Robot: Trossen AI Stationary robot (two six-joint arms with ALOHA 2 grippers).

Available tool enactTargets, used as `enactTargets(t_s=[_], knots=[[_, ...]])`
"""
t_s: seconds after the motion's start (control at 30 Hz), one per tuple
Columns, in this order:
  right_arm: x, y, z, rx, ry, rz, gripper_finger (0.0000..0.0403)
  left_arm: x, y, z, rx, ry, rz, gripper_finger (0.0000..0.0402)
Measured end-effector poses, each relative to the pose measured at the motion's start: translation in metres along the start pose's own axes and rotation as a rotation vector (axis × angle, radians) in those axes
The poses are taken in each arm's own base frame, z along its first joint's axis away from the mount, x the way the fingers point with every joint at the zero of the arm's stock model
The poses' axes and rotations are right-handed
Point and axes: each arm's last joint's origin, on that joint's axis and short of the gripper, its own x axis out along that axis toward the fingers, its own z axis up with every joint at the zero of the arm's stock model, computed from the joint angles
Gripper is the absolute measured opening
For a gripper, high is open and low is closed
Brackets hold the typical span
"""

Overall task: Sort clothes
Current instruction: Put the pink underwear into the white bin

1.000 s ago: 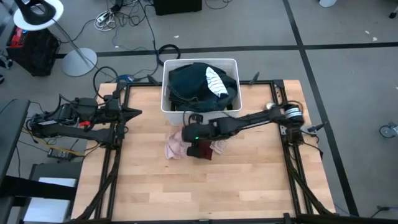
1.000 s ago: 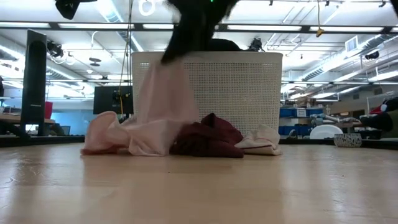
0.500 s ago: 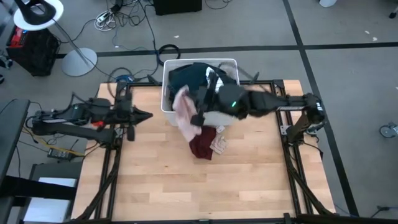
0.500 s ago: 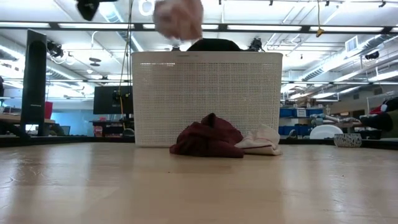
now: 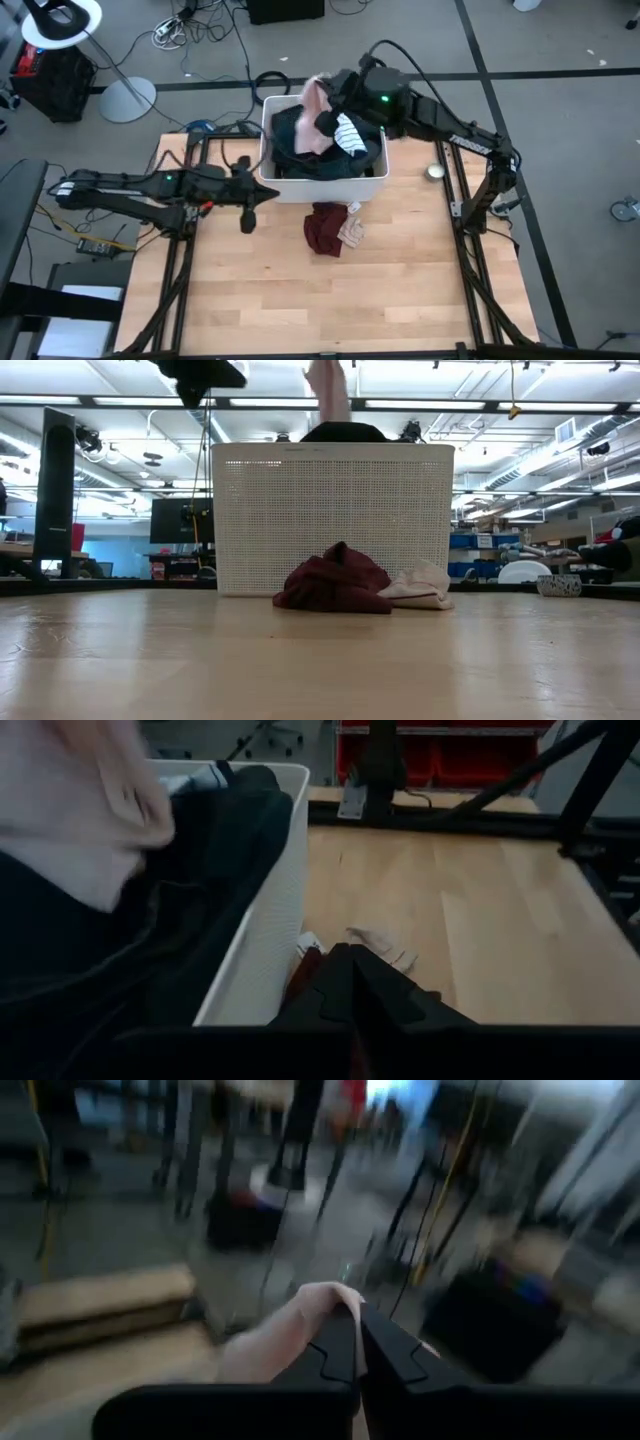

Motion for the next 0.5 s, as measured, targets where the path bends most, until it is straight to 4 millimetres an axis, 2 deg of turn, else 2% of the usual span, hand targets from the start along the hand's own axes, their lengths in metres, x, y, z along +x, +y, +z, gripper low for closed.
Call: enactTargets(t_s=[0.13,0.23,0.37,0.5], knots=[[0.012,-0.008,-0.030,0.149,0.207,0.034,0.0010,0.022,-0.004,-0.004,0.010,0.032,0.003,0.0015],[0.016,-0.011,-0.046,0.228,0.303,0.029,0.0023,0.038,-0.007,-0.007,0.010,0.042,0.004,0.0023],[0.017,-0.012,-0.058,0.256,0.407,0.072,0.0049,0.053,-0.009,-0.010,-0.022,0.048,0.006,0.0031],[0.015,-0.015,-0.061,0.273,0.441,0.173,0.0090,0.064,-0.011,-0.014,-0.023,0.072,0.008,0.0046]])
